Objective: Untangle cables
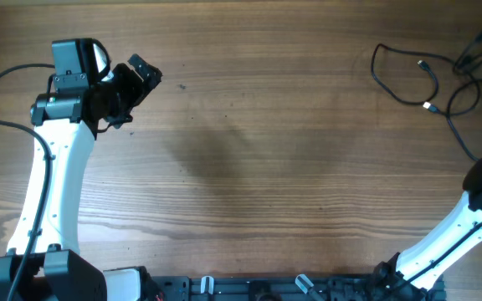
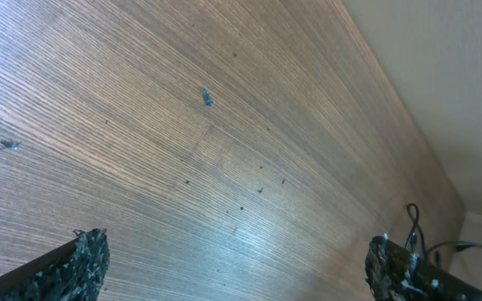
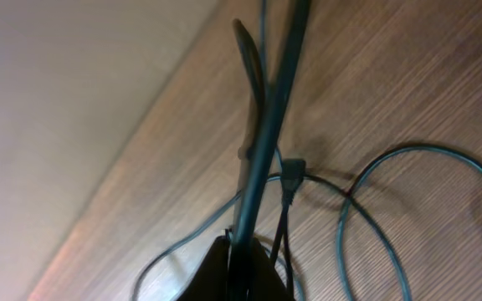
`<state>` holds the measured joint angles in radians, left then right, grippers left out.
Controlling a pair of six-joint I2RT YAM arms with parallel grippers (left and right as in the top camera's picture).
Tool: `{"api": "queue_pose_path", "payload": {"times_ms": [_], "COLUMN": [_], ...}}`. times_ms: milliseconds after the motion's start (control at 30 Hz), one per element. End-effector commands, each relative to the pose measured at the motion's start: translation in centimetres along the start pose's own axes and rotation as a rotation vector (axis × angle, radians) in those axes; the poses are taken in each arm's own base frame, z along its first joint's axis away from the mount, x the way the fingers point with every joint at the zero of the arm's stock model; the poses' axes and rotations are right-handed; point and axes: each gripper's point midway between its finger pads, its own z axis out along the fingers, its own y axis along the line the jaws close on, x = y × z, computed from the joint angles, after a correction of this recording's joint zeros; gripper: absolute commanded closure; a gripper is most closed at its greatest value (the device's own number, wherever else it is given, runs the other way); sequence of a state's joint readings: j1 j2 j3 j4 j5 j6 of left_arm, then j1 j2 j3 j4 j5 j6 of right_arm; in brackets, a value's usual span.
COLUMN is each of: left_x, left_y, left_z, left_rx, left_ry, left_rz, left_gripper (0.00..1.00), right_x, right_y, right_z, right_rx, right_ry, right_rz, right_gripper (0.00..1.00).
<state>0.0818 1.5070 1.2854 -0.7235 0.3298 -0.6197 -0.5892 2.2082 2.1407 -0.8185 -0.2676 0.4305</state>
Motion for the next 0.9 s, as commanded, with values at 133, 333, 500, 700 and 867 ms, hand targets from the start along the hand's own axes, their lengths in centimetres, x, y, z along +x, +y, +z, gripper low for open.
{"api": "queue_pose_path", "payload": {"times_ms": [133, 333, 500, 700, 867], "left_x": [-0.4, -0.4, -0.4, -0.4, -0.4], "left_y": [0.2, 0.2, 0.2, 0.2, 0.2], "left_z": [-0.1, -0.1, -0.1, -0.1, -0.1], "left_rx": [-0.008, -0.008, -0.008, -0.008, -0.008], "left_ry": [-0.011, -0.011, -0.011, -0.011, -0.011], "left_rz": [-0.014, -0.014, -0.014, -0.014, -0.014], "left_gripper": [0.0, 0.0, 0.0, 0.0, 0.0], "right_x": [0.6, 0.5, 4.4, 16.3, 25.6], "right_y": [-3.3, -1.8, 9.1, 19.2, 23.0], "right_z": [-1.7, -7.9, -16.0, -24.3, -29.3], "right_rx": [0.172, 0.17, -0.251, -0.456, -0.525], "right_ry": [0.003, -0.018, 0.066, 0.161, 0.285], "right_rz": [0.135, 0.123, -0.224, -0.727, -0.847], "right_gripper": [0.01, 0.0, 0.02, 0.02, 0.0]}}
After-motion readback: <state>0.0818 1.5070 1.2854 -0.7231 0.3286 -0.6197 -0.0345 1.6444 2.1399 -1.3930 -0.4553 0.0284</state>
